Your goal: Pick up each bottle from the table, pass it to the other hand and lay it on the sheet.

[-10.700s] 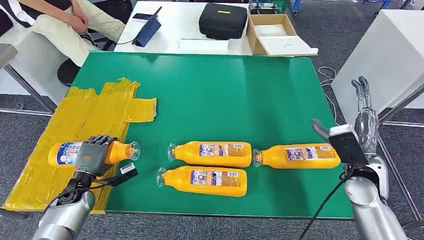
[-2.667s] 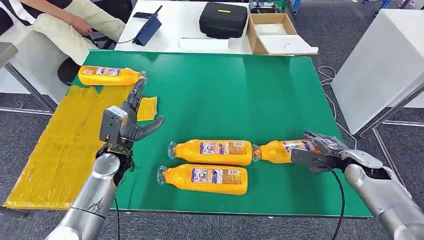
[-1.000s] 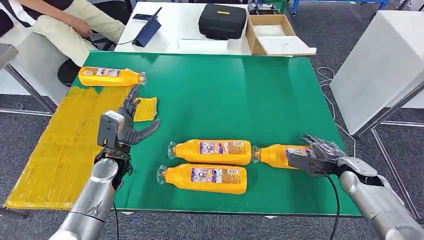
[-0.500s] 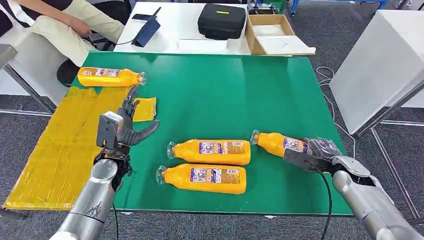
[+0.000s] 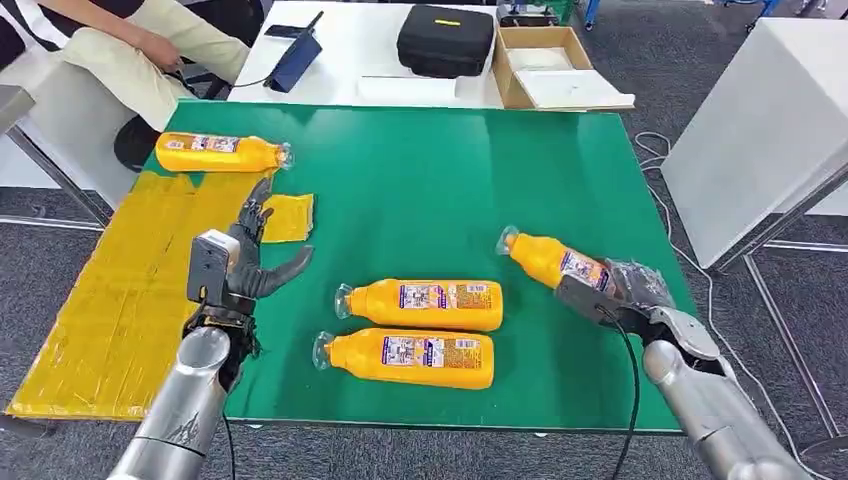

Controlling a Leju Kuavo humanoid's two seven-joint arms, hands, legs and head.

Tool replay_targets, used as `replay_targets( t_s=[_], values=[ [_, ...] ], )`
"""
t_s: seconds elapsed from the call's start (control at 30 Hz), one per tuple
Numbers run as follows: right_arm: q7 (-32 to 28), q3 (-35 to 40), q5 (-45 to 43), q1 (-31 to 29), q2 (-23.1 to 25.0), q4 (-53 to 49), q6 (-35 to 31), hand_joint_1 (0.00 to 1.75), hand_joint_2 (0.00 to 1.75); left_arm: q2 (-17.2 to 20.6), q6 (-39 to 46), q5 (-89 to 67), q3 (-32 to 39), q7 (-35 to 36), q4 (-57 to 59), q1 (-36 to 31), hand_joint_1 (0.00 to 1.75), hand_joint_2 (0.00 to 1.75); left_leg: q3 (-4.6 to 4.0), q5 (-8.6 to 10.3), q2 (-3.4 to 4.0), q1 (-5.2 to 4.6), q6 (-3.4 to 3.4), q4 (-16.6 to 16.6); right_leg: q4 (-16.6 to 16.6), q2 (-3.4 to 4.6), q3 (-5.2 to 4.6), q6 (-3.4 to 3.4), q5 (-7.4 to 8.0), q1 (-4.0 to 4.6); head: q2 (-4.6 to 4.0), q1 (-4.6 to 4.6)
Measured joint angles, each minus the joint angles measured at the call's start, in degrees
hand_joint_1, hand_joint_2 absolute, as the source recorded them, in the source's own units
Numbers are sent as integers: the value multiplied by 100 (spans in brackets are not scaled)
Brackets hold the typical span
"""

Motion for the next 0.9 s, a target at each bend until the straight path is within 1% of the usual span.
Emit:
replay_targets(
  t_s=[0.13, 0.23, 0.4, 0.57, 0.63, 0.77, 0.9],
  values=[
    [44, -359, 282, 345, 323, -420, -720, 175, 175, -15, 94, -50, 18, -100, 0, 239, 0, 175, -6, -5, -1, 2, -5, 0, 0, 0, -8, -1, -3, 1, 0, 0],
    [101, -512, 348, 474, 479, -650, -781, 175, 175, -39, 99, -50, 44, -103, 0, 289, 0, 175, -7, -5, -4, 3, -6, -1, 0, -1, -10, -2, -5, 0, 0, 0],
    [101, -672, 367, 577, 599, -860, -797, 175, 175, -46, 99, -50, 63, -103, 0, 324, 0, 175, -8, -5, -5, 3, -6, -1, 0, 0, -9, -2, -4, 0, 0, 0],
    [20, -864, 442, 807, 804, -1309, -1235, 175, 175, -66, 35, -72, 63, -85, 0, 323, 0, 175, -8, -5, -5, 3, -6, -1, 0, -1, -10, -1, -4, 0, 0, 0],
    [-125, -919, 363, 915, 936, -1507, -1483, 175, 175, -116, 22, -114, 52, -74, 0, 322, 0, 175, -8, -5, -4, 3, -6, -1, 0, 0, -10, -1, -4, 0, 0, 2],
    [-693, -943, -245, 981, 1227, -1727, -1888, 175, 175, -208, 22, -149, -61, 27, -18, 314, 0, 175, -8, -5, -1, 6, -7, -1, 0, 2, -13, -2, -5, 1, 0, 0],
    [-1157, -925, -822, 907, 1704, -1745, -2274, 175, 175, -304, 103, -26, -262, 149, -57, 196, 0, 175, -8, -4, -1, 10, -10, -1, 0, 2, -13, -3, -4, 3, 0, 2]
  ],
)
